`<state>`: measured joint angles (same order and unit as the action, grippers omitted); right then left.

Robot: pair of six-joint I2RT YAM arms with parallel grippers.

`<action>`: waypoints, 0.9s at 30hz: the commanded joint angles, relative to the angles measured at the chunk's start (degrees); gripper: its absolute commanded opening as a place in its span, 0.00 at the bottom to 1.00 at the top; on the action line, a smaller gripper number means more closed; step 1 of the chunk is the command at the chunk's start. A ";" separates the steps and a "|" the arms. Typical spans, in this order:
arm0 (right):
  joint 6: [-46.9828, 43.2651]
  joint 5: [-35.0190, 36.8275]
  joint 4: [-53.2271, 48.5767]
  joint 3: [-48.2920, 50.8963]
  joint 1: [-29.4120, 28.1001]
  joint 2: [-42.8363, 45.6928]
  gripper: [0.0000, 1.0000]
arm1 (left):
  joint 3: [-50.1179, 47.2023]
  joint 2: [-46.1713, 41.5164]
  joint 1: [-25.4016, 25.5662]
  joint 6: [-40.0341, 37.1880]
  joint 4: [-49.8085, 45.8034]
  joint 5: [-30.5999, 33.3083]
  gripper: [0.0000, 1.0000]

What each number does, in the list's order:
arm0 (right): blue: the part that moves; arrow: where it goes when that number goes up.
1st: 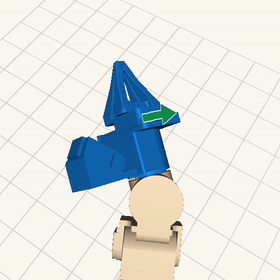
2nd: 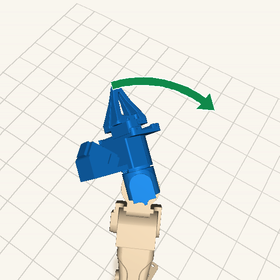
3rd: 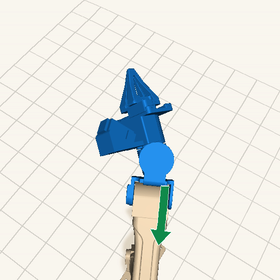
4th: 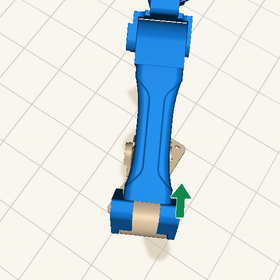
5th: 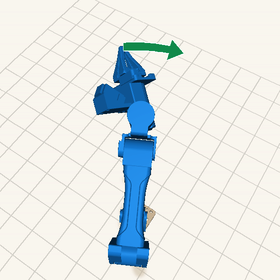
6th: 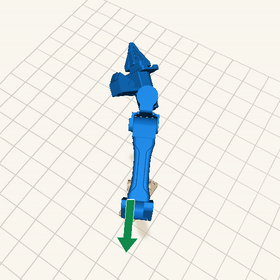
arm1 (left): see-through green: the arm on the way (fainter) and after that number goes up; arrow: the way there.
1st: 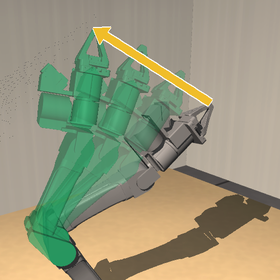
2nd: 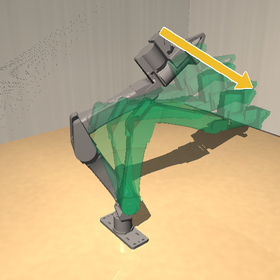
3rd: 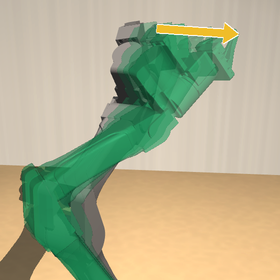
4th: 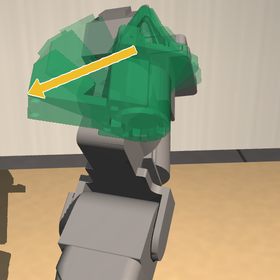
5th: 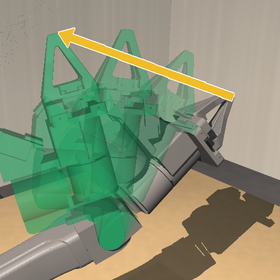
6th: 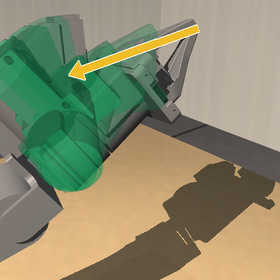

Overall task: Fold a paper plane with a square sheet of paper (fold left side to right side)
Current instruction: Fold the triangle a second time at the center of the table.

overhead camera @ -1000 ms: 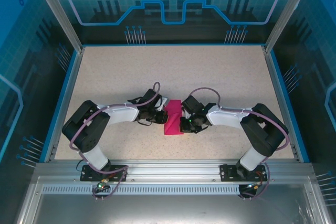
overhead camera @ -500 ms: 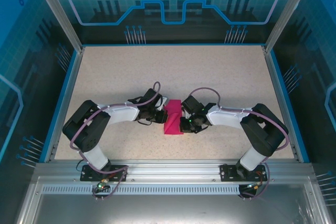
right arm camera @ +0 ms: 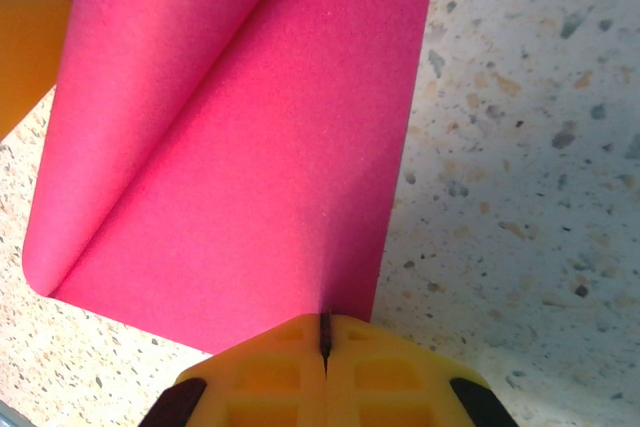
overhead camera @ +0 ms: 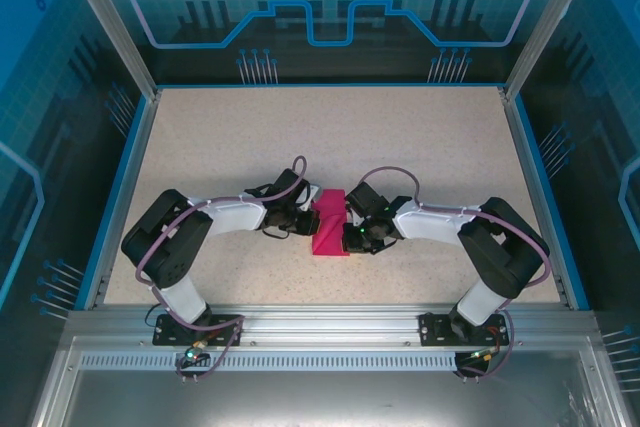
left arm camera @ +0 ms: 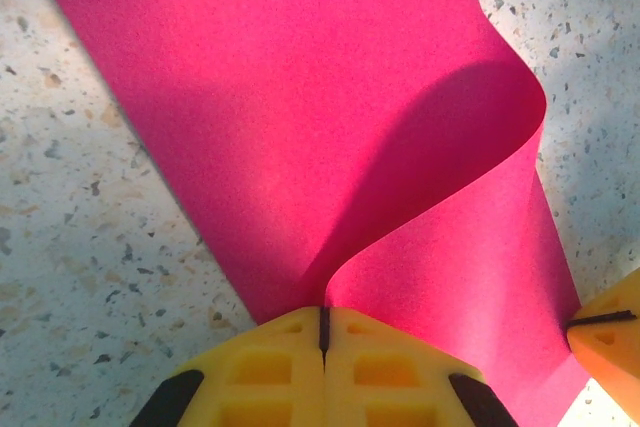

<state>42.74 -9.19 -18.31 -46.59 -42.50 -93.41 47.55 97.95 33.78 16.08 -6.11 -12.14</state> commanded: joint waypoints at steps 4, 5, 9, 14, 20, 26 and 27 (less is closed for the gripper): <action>-0.33 -2.10 2.61 0.75 1.76 7.00 0.01 | 0.54 2.61 -0.44 -1.75 -1.42 -1.50 0.01; 0.27 -3.15 4.59 1.18 2.46 7.49 0.01 | 0.62 2.68 -0.43 -1.83 -1.50 -1.48 0.01; 3.57 -6.95 12.79 1.46 4.33 5.68 0.00 | 0.68 2.71 -0.25 -2.08 -1.86 -1.33 0.01; 5.55 -8.60 17.43 -2.20 4.64 0.09 0.00 | 0.87 2.94 -0.17 -2.32 -2.22 -1.23 0.01; 6.60 -9.95 18.75 -6.27 4.36 -6.33 0.00 | 1.22 3.12 0.07 -2.53 -2.51 -0.98 0.01; 6.39 -9.45 17.66 -7.06 4.09 -8.50 0.00 | 1.47 3.47 0.32 -2.63 -2.61 -0.90 0.01; 6.11 -9.16 17.03 -7.17 4.09 -8.63 0.00 | 1.50 3.52 0.33 -2.56 -2.68 -0.88 0.02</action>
<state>48.66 -17.61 -1.02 -52.18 -38.20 -100.73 48.71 99.29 33.71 14.81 -5.96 -13.37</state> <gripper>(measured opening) 0.043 0.042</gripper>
